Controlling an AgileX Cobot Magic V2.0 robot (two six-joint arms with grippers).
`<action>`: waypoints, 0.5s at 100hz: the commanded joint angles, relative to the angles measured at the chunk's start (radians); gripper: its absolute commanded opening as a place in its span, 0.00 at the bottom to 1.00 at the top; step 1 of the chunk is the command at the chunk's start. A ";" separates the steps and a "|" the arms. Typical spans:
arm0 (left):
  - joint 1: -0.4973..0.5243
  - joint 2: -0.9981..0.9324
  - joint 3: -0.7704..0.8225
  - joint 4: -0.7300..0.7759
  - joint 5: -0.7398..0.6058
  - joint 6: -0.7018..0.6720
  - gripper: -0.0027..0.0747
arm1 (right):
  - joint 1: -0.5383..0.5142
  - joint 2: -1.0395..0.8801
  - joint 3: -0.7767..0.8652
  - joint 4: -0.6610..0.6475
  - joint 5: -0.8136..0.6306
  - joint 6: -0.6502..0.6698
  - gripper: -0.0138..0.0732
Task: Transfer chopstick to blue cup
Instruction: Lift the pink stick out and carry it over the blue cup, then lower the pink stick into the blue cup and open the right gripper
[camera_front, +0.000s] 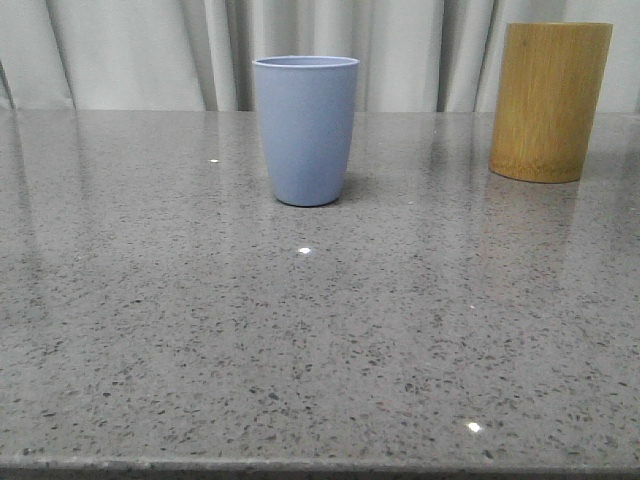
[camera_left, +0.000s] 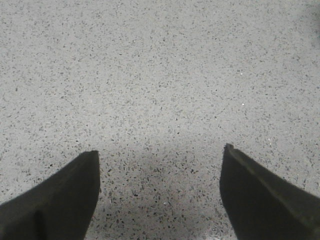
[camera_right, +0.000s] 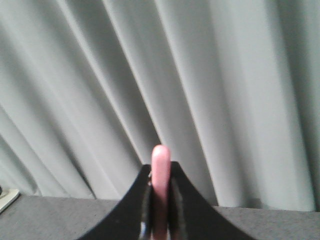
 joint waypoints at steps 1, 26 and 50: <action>0.001 -0.005 -0.027 -0.016 -0.062 -0.002 0.67 | 0.042 -0.013 -0.034 -0.009 -0.087 -0.010 0.10; 0.001 -0.005 -0.027 -0.016 -0.062 -0.002 0.67 | 0.134 0.066 -0.029 -0.023 -0.085 -0.037 0.10; 0.001 -0.005 -0.027 -0.016 -0.062 -0.002 0.67 | 0.154 0.120 -0.029 -0.024 -0.061 -0.054 0.11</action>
